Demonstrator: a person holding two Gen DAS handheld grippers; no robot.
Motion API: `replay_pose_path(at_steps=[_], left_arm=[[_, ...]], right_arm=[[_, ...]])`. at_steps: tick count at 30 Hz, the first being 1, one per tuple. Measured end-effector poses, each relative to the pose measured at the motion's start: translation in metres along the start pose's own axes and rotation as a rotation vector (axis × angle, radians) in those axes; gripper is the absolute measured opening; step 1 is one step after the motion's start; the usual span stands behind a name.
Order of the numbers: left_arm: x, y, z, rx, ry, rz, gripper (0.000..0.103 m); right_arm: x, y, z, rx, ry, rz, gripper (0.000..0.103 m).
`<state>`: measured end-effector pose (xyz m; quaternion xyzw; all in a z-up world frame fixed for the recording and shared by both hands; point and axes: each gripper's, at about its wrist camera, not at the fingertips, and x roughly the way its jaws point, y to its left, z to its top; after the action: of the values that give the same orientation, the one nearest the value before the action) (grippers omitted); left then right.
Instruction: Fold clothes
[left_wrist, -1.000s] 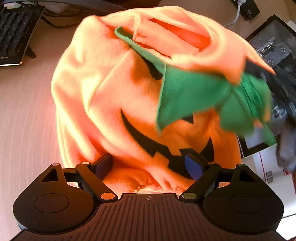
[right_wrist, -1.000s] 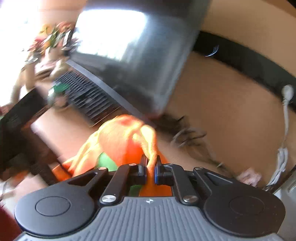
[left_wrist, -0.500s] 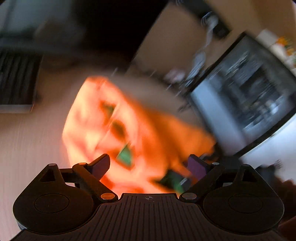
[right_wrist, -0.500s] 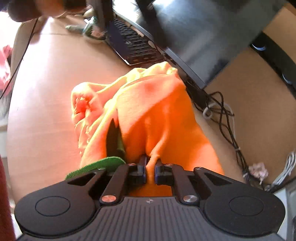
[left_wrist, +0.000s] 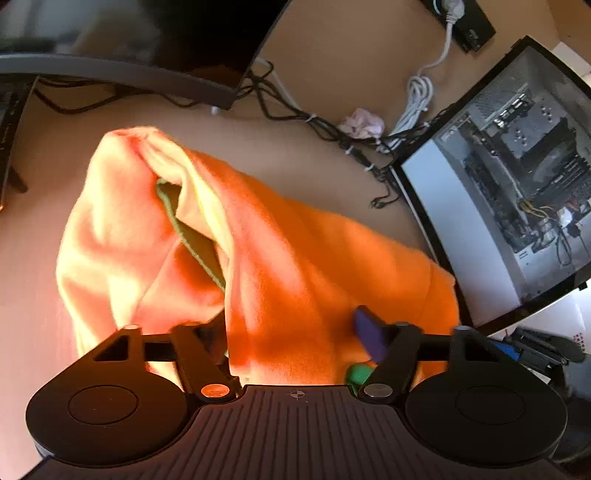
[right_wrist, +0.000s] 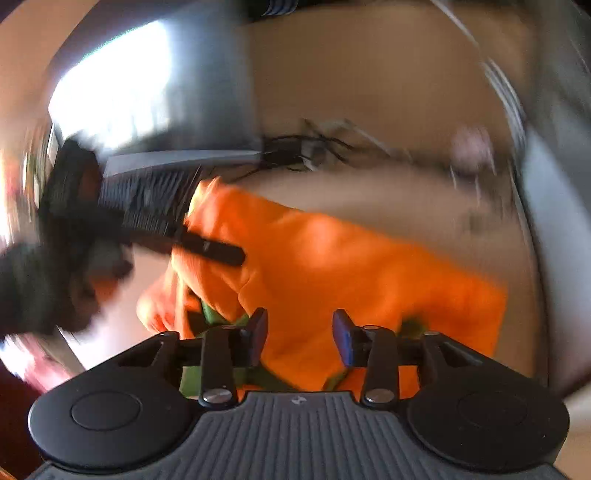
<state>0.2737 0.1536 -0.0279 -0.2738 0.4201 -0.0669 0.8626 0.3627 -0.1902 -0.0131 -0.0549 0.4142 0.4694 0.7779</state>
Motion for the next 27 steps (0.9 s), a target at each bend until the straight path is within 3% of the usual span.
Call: replay_pose_path(at_steps=[3, 6, 7, 8, 9, 14, 18, 21, 23, 26, 27], left_arm=[[-0.002, 0.002, 0.005, -0.006, -0.011, -0.013, 0.039], [-0.003, 0.002, 0.01, -0.015, -0.02, -0.022, 0.033], [-0.003, 0.001, 0.012, -0.013, -0.022, -0.022, 0.032], [-0.003, -0.001, 0.015, -0.002, -0.028, -0.015, 0.029], [-0.003, -0.003, 0.019, 0.014, -0.036, -0.004, 0.027], [-0.01, -0.016, 0.039, 0.098, -0.099, 0.047, 0.019], [-0.025, -0.021, 0.045, 0.138, -0.169, 0.048, 0.017], [-0.03, -0.022, 0.032, 0.177, -0.175, 0.051, 0.017], [-0.024, -0.017, 0.021, 0.171, -0.136, 0.062, 0.017], [-0.013, -0.003, 0.007, 0.118, -0.072, 0.071, 0.017], [-0.01, 0.001, 0.004, 0.096, -0.058, 0.069, 0.017]], right_arm=[[0.004, -0.026, -0.009, 0.206, 0.021, 0.019, 0.059], [0.024, -0.036, -0.014, 0.24, 0.035, 0.031, 0.055], [0.03, -0.034, -0.01, 0.201, 0.025, 0.033, 0.047], [0.036, -0.031, -0.004, 0.156, 0.015, 0.036, 0.021], [0.042, -0.028, 0.001, 0.11, 0.004, 0.038, 0.01], [0.025, -0.006, 0.065, -0.147, -0.214, -0.047, 0.009], [0.006, 0.005, 0.068, -0.282, -0.268, -0.086, 0.009], [0.008, 0.009, 0.033, -0.371, -0.178, -0.12, 0.01], [0.011, 0.011, 0.01, -0.401, -0.104, -0.142, 0.011], [0.006, 0.011, -0.019, -0.418, -0.025, -0.184, 0.027], [-0.003, 0.011, -0.022, -0.404, -0.039, -0.195, 0.032]])
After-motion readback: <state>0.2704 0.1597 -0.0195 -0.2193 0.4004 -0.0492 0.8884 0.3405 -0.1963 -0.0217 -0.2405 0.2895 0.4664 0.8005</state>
